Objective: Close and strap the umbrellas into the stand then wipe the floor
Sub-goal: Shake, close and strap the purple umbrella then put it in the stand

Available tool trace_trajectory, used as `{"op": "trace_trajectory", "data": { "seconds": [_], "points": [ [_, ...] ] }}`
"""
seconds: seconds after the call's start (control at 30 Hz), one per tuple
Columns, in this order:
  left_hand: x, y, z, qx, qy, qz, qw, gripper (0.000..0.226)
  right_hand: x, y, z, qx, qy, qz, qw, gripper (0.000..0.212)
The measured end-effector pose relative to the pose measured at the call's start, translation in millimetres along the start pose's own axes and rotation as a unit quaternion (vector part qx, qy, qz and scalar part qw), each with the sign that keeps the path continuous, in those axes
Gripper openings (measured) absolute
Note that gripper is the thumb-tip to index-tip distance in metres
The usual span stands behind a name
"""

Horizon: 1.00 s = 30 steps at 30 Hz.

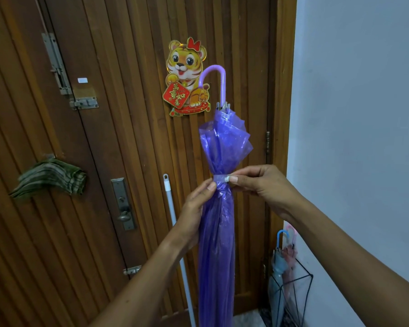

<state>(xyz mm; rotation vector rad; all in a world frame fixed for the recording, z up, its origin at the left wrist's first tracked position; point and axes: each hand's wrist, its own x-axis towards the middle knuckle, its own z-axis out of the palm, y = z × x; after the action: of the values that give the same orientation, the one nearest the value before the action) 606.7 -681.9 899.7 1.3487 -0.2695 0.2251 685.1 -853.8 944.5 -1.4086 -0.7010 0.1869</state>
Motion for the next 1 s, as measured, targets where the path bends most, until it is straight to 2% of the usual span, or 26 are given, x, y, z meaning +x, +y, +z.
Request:
{"op": "trace_trajectory", "data": {
  "seconds": [0.17,0.4,0.53,0.77,1.0],
  "points": [
    [0.1,-0.3,3.9,0.011,0.051,-0.006,0.999,0.042,0.6,-0.3,4.1,-0.004,-0.007,0.018,1.000,0.014],
    [-0.1,-0.2,3.0,-0.010,0.055,-0.001,0.998,0.032,1.9,2.4,2.8,-0.010,-0.002,0.049,0.999,0.018],
    [0.9,1.4,4.9,-0.019,0.057,0.005,0.998,0.031,-1.0,0.3,0.2,0.001,-0.016,0.051,0.999,0.013],
    [4.4,1.5,6.8,-0.044,0.084,0.012,0.995,0.039,-4.2,-3.1,-2.9,0.015,-0.021,0.048,0.999,0.029],
    [5.1,6.4,10.9,-0.046,0.045,0.001,0.998,0.034,-6.9,-7.6,-5.5,0.001,-0.026,0.027,0.999,0.031]
  ]
}}
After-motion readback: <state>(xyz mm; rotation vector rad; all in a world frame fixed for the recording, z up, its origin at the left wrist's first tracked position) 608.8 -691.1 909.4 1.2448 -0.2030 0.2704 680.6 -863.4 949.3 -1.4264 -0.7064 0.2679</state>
